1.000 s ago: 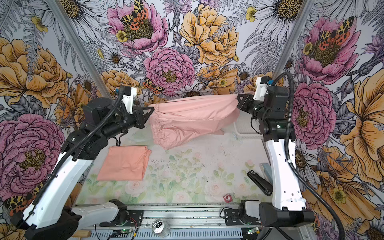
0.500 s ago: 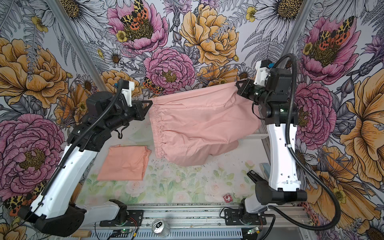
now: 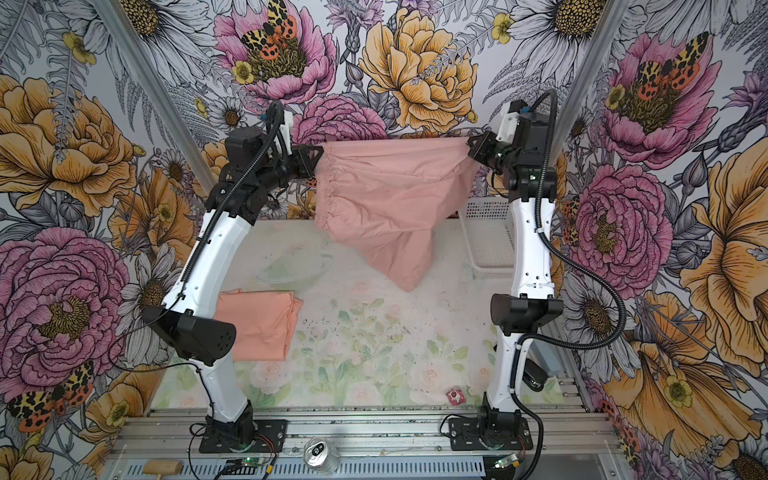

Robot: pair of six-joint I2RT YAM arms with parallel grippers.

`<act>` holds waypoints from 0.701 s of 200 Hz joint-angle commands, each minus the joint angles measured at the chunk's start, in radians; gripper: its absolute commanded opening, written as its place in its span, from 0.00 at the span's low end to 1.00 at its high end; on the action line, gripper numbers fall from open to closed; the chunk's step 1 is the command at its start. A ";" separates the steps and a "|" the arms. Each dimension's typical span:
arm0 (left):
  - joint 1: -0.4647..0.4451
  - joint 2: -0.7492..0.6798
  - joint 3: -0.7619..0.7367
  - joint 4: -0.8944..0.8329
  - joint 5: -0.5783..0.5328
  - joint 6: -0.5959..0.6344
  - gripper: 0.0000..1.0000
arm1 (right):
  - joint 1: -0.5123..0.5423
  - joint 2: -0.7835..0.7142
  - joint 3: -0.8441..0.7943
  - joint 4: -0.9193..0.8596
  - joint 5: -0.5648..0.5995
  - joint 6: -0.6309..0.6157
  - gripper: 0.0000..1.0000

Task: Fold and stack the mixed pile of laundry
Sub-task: 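Lift the dusty-pink shorts with both grippers and stretch them apart, then lower the stretched shorts flat onto the table centre with both grippers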

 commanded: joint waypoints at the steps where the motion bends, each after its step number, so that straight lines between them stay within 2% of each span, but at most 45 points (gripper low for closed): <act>1: 0.061 -0.026 0.063 0.123 0.020 0.015 0.00 | -0.054 -0.039 0.048 0.105 0.002 0.047 0.00; 13: 0.074 -0.059 -0.001 0.159 0.084 0.008 0.00 | -0.054 -0.082 -0.012 0.104 -0.054 0.044 0.00; 27: 0.077 -0.124 -0.145 0.197 0.163 0.009 0.00 | -0.044 -0.174 -0.179 0.103 -0.113 0.034 0.00; 54: 0.071 -0.352 -0.661 0.398 0.244 -0.007 0.00 | 0.014 -0.451 -0.697 0.119 -0.094 -0.054 0.00; 76: 0.073 -0.520 -1.057 0.520 0.240 -0.020 0.00 | 0.045 -0.686 -1.159 0.192 -0.102 -0.038 0.00; 103: 0.071 -0.668 -1.434 0.603 0.213 -0.065 0.00 | 0.062 -0.914 -1.658 0.220 -0.089 -0.008 0.00; 117: 0.062 -0.721 -1.594 0.656 0.199 -0.108 0.00 | 0.075 -0.985 -1.859 0.228 -0.104 0.012 0.00; 135: 0.044 -0.778 -1.725 0.649 0.179 -0.168 0.00 | 0.109 -1.062 -2.055 0.228 -0.107 0.038 0.00; 140: 0.037 -0.798 -1.761 0.650 0.170 -0.193 0.00 | 0.117 -1.083 -2.097 0.227 -0.113 0.051 0.03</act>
